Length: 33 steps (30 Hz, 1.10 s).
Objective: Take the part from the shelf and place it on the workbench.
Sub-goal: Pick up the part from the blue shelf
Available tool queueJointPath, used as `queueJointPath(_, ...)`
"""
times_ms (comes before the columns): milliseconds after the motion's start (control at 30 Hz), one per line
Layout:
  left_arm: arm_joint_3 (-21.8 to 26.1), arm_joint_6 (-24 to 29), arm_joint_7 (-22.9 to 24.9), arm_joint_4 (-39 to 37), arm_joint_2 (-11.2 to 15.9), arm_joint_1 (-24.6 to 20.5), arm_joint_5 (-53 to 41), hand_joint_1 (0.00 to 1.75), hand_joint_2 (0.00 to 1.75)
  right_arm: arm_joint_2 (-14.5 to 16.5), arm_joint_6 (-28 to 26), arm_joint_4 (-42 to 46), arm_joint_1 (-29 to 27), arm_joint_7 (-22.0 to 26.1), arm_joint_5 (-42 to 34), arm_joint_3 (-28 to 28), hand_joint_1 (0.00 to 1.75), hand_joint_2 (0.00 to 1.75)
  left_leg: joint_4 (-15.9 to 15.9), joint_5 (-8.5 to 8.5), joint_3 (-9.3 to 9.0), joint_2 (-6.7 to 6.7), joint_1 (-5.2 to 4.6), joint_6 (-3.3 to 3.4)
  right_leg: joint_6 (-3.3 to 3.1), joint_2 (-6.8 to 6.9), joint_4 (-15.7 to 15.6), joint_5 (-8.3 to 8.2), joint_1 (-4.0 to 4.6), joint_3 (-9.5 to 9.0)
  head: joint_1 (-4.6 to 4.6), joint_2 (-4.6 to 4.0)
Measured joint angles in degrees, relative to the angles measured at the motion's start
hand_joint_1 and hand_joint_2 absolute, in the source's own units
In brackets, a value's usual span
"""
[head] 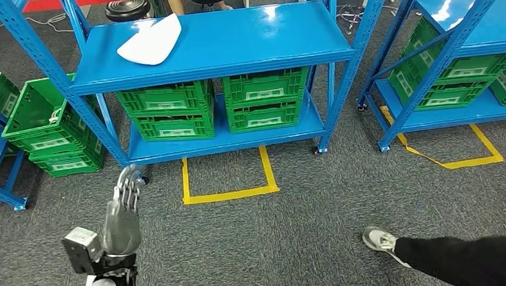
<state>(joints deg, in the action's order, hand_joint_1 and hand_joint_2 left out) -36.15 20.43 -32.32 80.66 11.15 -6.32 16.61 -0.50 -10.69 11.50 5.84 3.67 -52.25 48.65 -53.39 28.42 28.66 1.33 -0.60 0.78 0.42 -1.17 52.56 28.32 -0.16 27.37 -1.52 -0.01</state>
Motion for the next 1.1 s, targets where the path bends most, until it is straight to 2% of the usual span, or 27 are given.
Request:
queueJointPath(200,0.0,0.0,1.6,9.5,0.2,-0.1,-4.0,0.00,0.00,-0.8,0.3,-0.1,0.1,0.4,-0.6,0.0,0.00,0.00,0.0,0.00,0.00,-0.09,0.00,0.00,0.00,-0.02,0.0,0.00,0.00,0.00,-0.04,0.00)
queueJointPath(533,0.2,1.5,1.9,16.6,0.9,0.1,-5.2,0.00,0.00,-1.1,0.4,-0.2,0.1,-1.7,-0.8,0.0,0.00,0.00,0.0,0.01,0.01,-0.29,0.00,0.01,0.01,-0.07,0.0,-0.01,0.00,0.00,0.03,0.00)
queueJointPath(767,1.9,10.0,1.1,21.1,2.4,3.6,-7.6,0.00,0.00,-1.3,0.6,-0.2,0.1,-1.1,0.1,0.6,0.00,0.00,-0.2,0.34,0.01,-0.83,-0.26,0.50,0.14,-0.35,0.0,0.02,-0.22,-0.01,0.10,0.01)
queueJointPath(933,2.7,12.6,1.8,24.6,3.7,5.4,-8.6,0.00,0.00,-2.8,-0.3,-0.2,0.1,2.1,-0.6,1.2,0.00,0.00,-0.2,0.61,0.15,-0.68,-0.49,1.12,0.88,-0.37,0.1,-0.19,-0.47,-0.13,0.14,0.01)
queueJointPath(1000,3.1,12.6,2.1,25.2,3.9,5.3,-7.8,0.00,0.00,-3.5,-0.5,-0.2,0.2,3.1,-1.5,1.2,0.00,0.00,0.4,1.08,-0.53,-0.53,-0.25,1.88,1.40,-0.11,1.4,-0.38,-0.47,0.16,0.10,-0.01)
queueJointPath(1033,3.3,12.6,2.1,25.5,4.0,5.3,-7.5,0.00,0.00,-3.8,-0.4,-0.2,0.2,3.2,-1.7,1.2,0.00,0.00,0.7,1.40,-1.14,-0.57,-0.09,2.24,1.60,0.13,3.1,0.07,-0.43,1.01,-0.04,-0.01)
queueJointPath(1100,3.8,12.6,2.0,26.1,4.2,5.3,-7.5,0.00,0.00,-4.0,-0.2,-0.2,0.3,2.8,-1.7,1.3,0.00,0.00,1.0,1.98,-2.24,-0.83,0.11,2.57,1.86,0.59,9.3,2.52,-0.41,4.82,-0.51,0.00)
